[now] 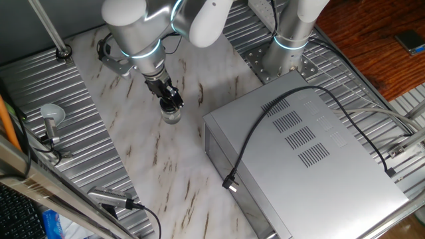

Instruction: Unscrew the lid from the jar

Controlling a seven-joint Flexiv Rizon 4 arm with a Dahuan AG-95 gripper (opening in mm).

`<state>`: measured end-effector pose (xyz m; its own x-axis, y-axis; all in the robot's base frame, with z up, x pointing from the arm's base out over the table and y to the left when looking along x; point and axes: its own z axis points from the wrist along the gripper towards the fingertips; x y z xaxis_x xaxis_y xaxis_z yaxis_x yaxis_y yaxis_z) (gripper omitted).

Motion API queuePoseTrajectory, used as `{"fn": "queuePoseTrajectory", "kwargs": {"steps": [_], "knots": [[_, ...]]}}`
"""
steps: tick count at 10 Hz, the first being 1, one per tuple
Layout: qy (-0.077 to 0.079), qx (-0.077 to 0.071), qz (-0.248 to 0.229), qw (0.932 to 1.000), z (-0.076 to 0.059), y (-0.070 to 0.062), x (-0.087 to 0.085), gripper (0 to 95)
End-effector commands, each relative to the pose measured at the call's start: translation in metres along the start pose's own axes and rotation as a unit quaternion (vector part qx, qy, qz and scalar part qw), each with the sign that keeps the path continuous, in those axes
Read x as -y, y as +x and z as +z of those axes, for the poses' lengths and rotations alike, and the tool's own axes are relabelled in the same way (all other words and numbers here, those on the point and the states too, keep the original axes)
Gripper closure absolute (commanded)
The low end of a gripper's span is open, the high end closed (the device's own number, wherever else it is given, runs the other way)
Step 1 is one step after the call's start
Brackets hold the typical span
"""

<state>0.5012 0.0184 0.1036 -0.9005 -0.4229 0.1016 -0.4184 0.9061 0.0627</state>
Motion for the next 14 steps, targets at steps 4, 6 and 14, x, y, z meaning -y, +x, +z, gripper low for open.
{"fn": "queuePoseTrajectory", "kwargs": {"steps": [4, 6, 14], "knots": [[0.002, 0.0, -0.016, 0.9999, -0.0004, 0.0006, -0.0001, 38.0], [0.001, 0.0, -0.045, 0.999, -0.0004, 0.0006, -0.0001, 38.0], [0.016, -0.013, -0.201, 0.9794, -0.0004, 0.0006, -0.0001, 38.0]]}}
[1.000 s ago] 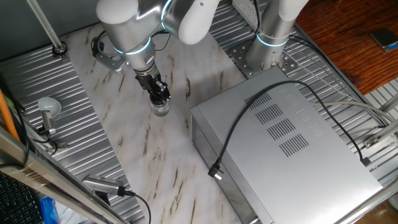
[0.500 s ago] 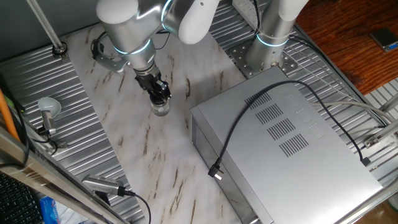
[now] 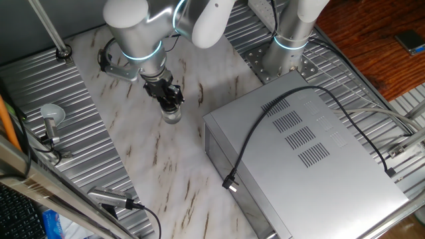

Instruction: Unscrew the lid from the jar

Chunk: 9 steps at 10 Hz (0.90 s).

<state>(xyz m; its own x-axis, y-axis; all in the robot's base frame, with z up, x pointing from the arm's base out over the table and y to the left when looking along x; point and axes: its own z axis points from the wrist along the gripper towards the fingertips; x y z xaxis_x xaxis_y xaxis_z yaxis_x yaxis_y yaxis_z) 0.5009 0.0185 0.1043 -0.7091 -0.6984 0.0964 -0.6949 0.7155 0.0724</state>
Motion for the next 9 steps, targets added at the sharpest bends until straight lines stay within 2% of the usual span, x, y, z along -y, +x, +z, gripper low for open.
{"fn": "queuePoseTrajectory", "kwargs": {"steps": [1, 5, 9], "knots": [[0.005, -0.005, -0.044, 0.999, 0.0003, 0.0003, 0.0, 38.0], [0.006, -0.005, -0.132, 0.9912, 0.0003, 0.0003, 0.0, 38.0], [0.01, -0.01, -0.188, 0.982, 0.0003, 0.0002, 0.0, 38.0]]}}
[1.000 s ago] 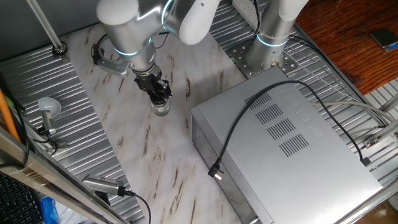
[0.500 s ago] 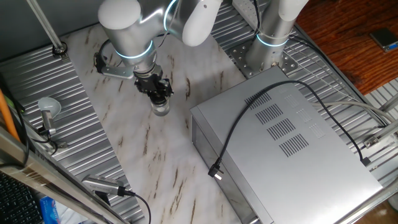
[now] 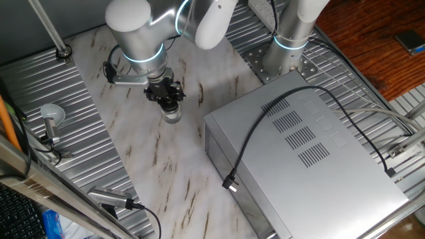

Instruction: Unscrew the lid from the jar

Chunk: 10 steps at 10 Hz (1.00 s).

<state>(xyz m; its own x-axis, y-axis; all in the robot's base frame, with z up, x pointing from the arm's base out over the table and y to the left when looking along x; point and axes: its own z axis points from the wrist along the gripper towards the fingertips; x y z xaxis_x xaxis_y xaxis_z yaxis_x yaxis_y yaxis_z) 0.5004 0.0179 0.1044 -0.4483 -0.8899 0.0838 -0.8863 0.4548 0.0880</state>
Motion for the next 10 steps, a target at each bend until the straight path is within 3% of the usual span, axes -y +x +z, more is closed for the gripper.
{"fn": "queuePoseTrajectory", "kwargs": {"steps": [1, 10], "knots": [[0.005, -0.008, -0.038, 0.9992, 0.0003, -0.0006, 0.0001, 38.0], [0.005, -0.008, -0.035, 0.9993, 0.0, -0.0006, 0.0001, 38.0]]}}
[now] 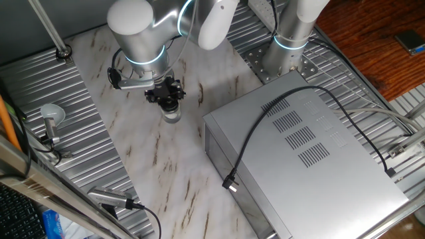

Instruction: Unscrew the lid from the jar

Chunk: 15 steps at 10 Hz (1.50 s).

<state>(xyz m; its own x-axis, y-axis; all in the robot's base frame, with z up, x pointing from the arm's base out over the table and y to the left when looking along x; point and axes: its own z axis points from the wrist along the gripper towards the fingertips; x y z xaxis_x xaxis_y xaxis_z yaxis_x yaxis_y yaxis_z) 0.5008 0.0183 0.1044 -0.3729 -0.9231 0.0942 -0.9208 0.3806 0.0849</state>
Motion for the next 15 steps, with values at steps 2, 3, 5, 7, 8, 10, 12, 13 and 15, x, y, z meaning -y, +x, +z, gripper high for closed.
{"fn": "queuePoseTrajectory", "kwargs": {"steps": [2, 3, 5, 7, 8, 10, 12, 13, 15], "knots": [[0.0, 0.001, 0.019, 0.9998, 0.0001, -0.0001, -0.0001, 38.0], [-0.001, 0.001, 0.023, 0.9997, 0.0001, -0.0001, -0.0001, 19.0], [-0.001, 0.001, 0.034, 0.9994, 0.0001, -0.0002, -0.0001, 19.0], [-0.005, -0.001, 0.05, 0.9987, 0.0002, -0.0002, -0.0001, 19.0], [-0.007, -0.002, 0.051, 0.9986, 0.0002, -0.0002, -0.0001, 19.0], [-0.014, -0.006, 0.058, 0.9982, 0.0001, -0.0002, -0.0001, 19.0], [-0.014, -0.009, 0.061, 0.998, -0.0011, 0.0, 0.0, 19.0], [-0.014, -0.009, 0.062, 0.998, -0.0015, 0.0001, 0.0, 19.0], [-0.013, -0.009, 0.067, 0.9976, -0.007, 0.0009, 0.0004, 19.0]]}}
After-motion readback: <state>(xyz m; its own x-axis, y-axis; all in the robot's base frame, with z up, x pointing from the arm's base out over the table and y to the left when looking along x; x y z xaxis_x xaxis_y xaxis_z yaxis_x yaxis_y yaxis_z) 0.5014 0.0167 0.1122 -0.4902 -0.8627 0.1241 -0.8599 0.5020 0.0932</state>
